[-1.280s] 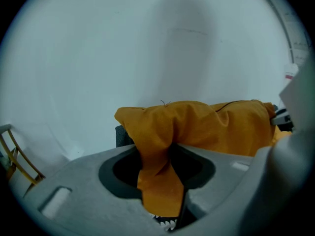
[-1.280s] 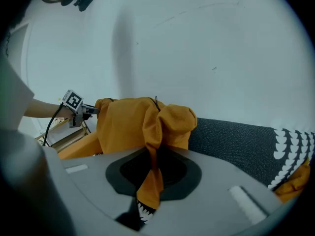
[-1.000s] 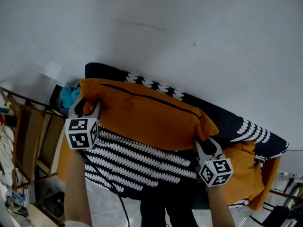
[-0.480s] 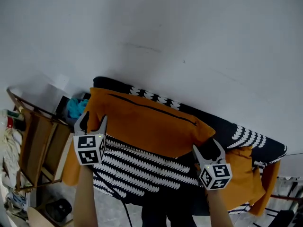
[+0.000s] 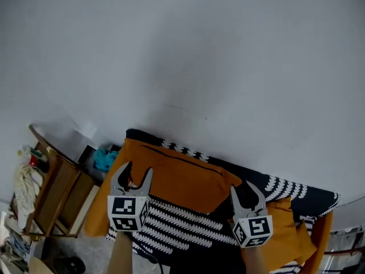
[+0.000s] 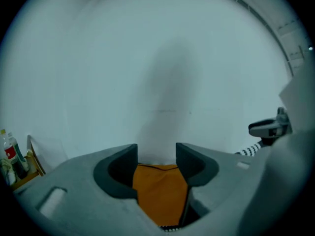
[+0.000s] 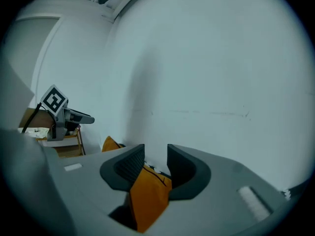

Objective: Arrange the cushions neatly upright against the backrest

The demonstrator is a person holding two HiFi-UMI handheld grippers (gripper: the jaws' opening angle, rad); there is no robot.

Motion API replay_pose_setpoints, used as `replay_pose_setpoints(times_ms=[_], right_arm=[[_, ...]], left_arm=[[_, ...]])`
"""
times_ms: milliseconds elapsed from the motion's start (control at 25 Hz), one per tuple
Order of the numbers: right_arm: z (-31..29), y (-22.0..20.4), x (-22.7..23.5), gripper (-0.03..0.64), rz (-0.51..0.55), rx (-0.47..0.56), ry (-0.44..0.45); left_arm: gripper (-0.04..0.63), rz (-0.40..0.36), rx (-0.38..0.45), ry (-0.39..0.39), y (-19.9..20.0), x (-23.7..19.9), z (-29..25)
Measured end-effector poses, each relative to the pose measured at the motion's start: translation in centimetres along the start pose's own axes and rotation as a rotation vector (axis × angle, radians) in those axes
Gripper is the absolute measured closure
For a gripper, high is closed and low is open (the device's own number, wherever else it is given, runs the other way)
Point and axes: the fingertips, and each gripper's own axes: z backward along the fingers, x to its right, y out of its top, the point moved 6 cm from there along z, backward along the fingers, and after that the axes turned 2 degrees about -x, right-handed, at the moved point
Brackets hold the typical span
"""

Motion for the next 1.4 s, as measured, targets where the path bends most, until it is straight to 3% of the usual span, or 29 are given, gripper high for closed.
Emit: replay_pose_setpoints(times_ms=[80,400,560,800,1000,1400], right_arm=[[1.3,1.9,-0.3,0.492,-0.004,0.035,0.004],[7.3,8.1,-1.7,0.605,-0.027,0.152,0.022],[9.6,10.6,-2.5,0.609,-0.030,0.196,0.049],[12.8,12.5,-3.3,0.609,-0.018,0.231,0.089],[14.9,13.1,-4.0,0.609,-0.027,0.246,0.113],[16.5,13.0,-4.1,0.609,-0.025,0.256,0.146]], left_arm=[[0.374,0.007,0.056,0.008,2.5,1.4,2.2],[0.445,0.032,0.245,0.056,10.6,6.3,11.8],[0.488,0.034,0.300,0.096,12.7,7.8,15.8],[0.592,0.029,0.337,0.119,13.4,10.7,20.5],[0.592,-0.030,0.345,0.175,13.2,12.5,23.6],[0.592,0.054,0.364,0.220,11.9,13.1,26.6]])
